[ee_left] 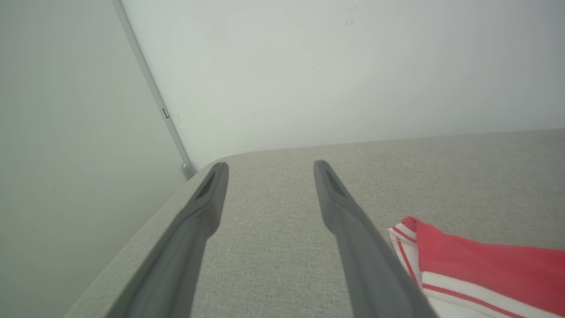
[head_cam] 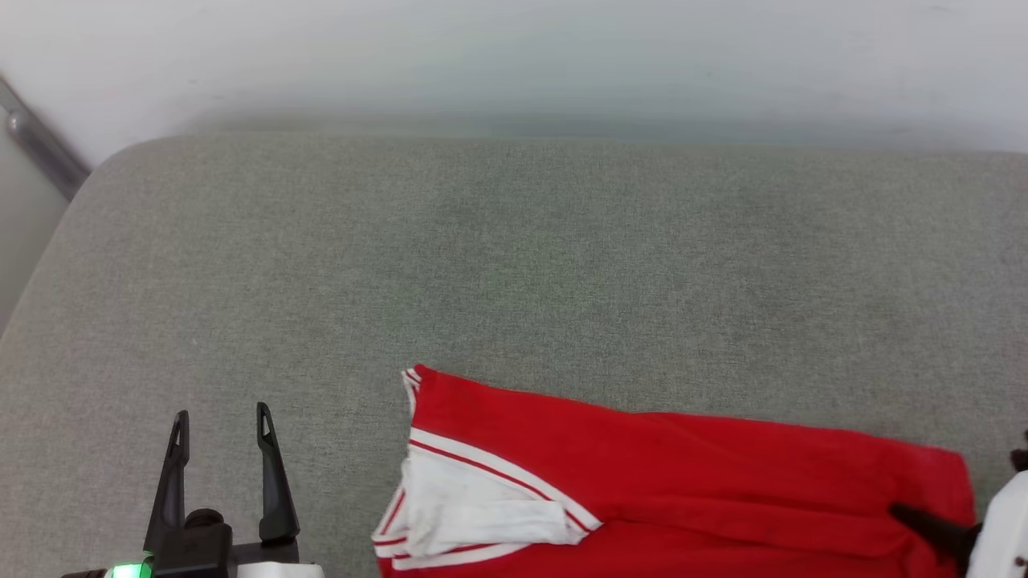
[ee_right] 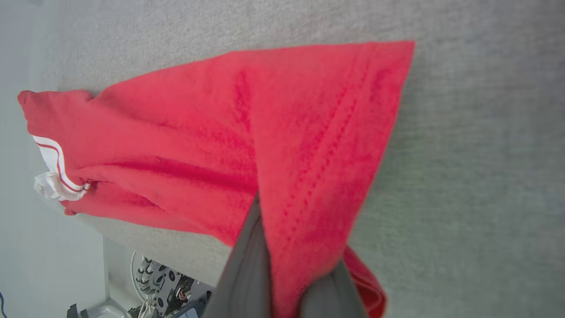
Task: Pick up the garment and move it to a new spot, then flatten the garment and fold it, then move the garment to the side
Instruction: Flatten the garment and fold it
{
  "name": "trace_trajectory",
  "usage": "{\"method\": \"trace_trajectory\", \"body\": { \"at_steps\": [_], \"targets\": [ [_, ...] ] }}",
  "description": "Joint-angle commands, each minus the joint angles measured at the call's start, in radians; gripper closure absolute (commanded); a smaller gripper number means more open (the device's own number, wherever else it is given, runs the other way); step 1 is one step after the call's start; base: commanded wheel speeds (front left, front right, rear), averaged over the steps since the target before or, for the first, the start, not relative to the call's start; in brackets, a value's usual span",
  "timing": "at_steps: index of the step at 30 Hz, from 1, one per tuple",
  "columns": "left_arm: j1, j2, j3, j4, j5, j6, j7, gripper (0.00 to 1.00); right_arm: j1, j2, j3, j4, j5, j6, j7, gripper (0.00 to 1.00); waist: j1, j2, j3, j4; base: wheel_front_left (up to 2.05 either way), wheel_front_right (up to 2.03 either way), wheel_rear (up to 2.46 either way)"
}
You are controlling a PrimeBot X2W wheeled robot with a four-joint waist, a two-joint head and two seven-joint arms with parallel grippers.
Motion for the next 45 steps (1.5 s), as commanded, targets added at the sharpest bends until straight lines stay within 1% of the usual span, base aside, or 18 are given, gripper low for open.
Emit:
{"method": "trace_trajectory", "body": {
  "at_steps": [1,4,10,13,17,21,25,27,30,32,36,40,45],
  "targets": [
    [0.014,-0.007,0.001,-0.001,0.003,-0.004,-0.005,0.0,-0.007,-0.014,-0.009,0.006,-0.006,-0.001,0.002,1.0,0.0,0.0,-0.006,-0.001,0.0,0.0,0.0],
    [0.018,-0.015,0.005,-0.006,0.007,-0.018,-0.005,0.0,-0.003,-0.062,-0.042,0.01,-0.016,-0.001,0.017,1.0,0.0,0.0,-0.018,-0.002,0.0,0.0,0.0],
    [0.031,-0.041,0.015,0.005,-0.007,-0.063,-0.005,0.0,0.03,-0.149,-0.087,0.013,-0.049,-0.001,0.07,1.0,0.0,0.0,-0.035,-0.006,0.0,0.0,0.0],
    [0.037,-0.051,0.024,0.018,-0.008,-0.081,-0.005,0.0,0.049,-0.162,-0.084,-0.024,-0.051,-0.001,0.11,1.0,0.0,0.0,-0.044,-0.009,0.0,0.0,0.0],
    [0.046,-0.066,0.041,0.033,-0.006,-0.101,-0.005,0.0,0.065,-0.141,-0.072,-0.133,-0.033,-0.001,0.151,1.0,0.0,0.0,-0.055,-0.013,0.0,0.0,0.0],
    [0.051,-0.076,0.051,0.043,0.0,-0.118,-0.005,0.0,0.058,-0.106,-0.034,-0.266,-0.034,-0.001,0.199,1.0,0.0,0.0,-0.06,-0.015,0.0,0.0,0.0],
    [0.046,-0.086,0.06,0.053,0.005,-0.133,-0.005,0.0,0.015,-0.057,0.031,-0.38,-0.054,-0.001,0.253,1.0,0.0,0.0,-0.061,-0.011,0.0,0.0,0.0],
    [0.043,-0.094,0.066,0.055,0.004,-0.138,-0.005,0.0,-0.015,-0.029,0.076,-0.417,-0.08,-0.001,0.272,1.0,0.0,0.0,-0.058,-0.009,0.0,0.0,0.0],
    [0.037,-0.102,0.072,0.059,0.007,-0.147,-0.005,0.0,-0.075,0.011,0.154,-0.432,-0.11,-0.001,0.299,1.0,0.0,0.0,-0.05,-0.003,0.0,0.0,0.0],
    [0.027,-0.106,0.075,0.061,0.009,-0.151,-0.005,0.0,-0.129,0.038,0.214,-0.42,-0.144,-0.001,0.298,1.0,0.0,0.0,-0.042,0.0,0.0,0.0,0.0],
    [0.006,-0.112,0.079,0.066,0.015,-0.163,-0.005,0.0,-0.242,0.103,0.328,-0.352,-0.187,-0.001,0.278,1.0,0.0,0.0,-0.022,0.011,0.0,0.0,0.0],
    [-0.011,-0.119,0.083,0.071,0.017,-0.169,-0.005,0.0,-0.355,0.167,0.445,-0.253,-0.219,-0.001,0.259,1.0,0.0,0.0,0.001,0.021,0.0,0.0,0.0],
    [-0.031,-0.128,0.084,0.081,0.016,-0.18,-0.005,0.0,-0.485,0.231,0.601,-0.117,-0.269,-0.001,0.231,1.0,0.0,0.0,0.034,0.034,0.0,0.0,0.0]
  ]
}}
